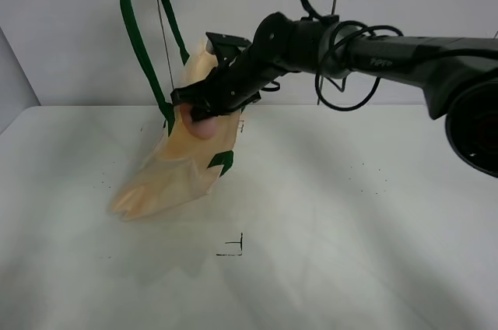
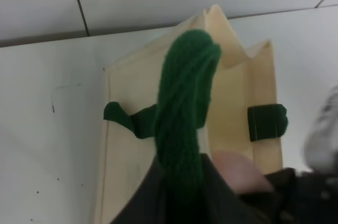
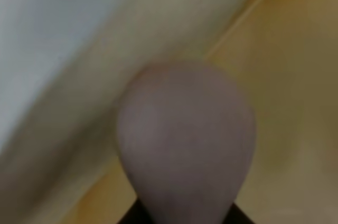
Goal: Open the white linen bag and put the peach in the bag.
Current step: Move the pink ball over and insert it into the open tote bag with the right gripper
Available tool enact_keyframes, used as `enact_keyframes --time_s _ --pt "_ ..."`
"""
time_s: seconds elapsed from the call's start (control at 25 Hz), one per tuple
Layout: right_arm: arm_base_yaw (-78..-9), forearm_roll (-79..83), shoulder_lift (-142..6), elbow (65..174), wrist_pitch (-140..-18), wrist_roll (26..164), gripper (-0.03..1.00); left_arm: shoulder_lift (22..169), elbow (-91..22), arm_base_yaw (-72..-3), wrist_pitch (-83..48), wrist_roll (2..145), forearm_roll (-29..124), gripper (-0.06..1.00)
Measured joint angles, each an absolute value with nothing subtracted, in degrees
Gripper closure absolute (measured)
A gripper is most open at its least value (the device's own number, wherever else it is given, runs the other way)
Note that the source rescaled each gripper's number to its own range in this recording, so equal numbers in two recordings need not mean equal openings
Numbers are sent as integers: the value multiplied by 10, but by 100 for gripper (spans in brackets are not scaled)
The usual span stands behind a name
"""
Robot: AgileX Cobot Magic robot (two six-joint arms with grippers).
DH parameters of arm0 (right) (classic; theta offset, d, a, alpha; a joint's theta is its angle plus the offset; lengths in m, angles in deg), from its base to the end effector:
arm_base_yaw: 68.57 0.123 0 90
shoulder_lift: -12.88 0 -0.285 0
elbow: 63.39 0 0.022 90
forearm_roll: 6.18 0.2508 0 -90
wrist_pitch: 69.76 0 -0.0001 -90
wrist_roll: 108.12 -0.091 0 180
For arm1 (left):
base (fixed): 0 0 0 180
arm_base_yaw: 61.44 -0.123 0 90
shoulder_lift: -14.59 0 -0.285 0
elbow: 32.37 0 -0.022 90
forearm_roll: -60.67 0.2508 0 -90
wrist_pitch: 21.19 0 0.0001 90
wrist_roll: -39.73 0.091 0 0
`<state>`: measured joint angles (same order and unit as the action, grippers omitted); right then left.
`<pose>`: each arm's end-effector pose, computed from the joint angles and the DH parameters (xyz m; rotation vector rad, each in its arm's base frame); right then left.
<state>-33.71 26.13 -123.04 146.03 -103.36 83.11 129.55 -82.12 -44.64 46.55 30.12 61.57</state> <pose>0.4047 0.3148 0.2087 -0.5412 2.4073 0.7693 0.3884 -0.1159 0.4444 0.1457 2.3253 -0.2123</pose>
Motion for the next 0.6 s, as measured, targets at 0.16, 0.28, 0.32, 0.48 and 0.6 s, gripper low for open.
enact_keyframes --time_s 0.16,0.28,0.32,0.48,0.6 --pt "-337 280 -1259 1460 -1019 831 82 1296 -821 -446 466 301 616 94" --pt "-337 281 -1261 1460 -1018 839 29 1296 -821 -446 466 302 616 94" --pt "-337 281 -1260 1460 -1018 843 16 1296 -821 -446 466 303 616 94" --pt "-341 251 -1257 1472 -1055 823 0 1296 -821 -446 466 303 615 94" --pt "-357 183 -1257 1521 -1162 754 0 1296 -821 -446 466 303 614 94"
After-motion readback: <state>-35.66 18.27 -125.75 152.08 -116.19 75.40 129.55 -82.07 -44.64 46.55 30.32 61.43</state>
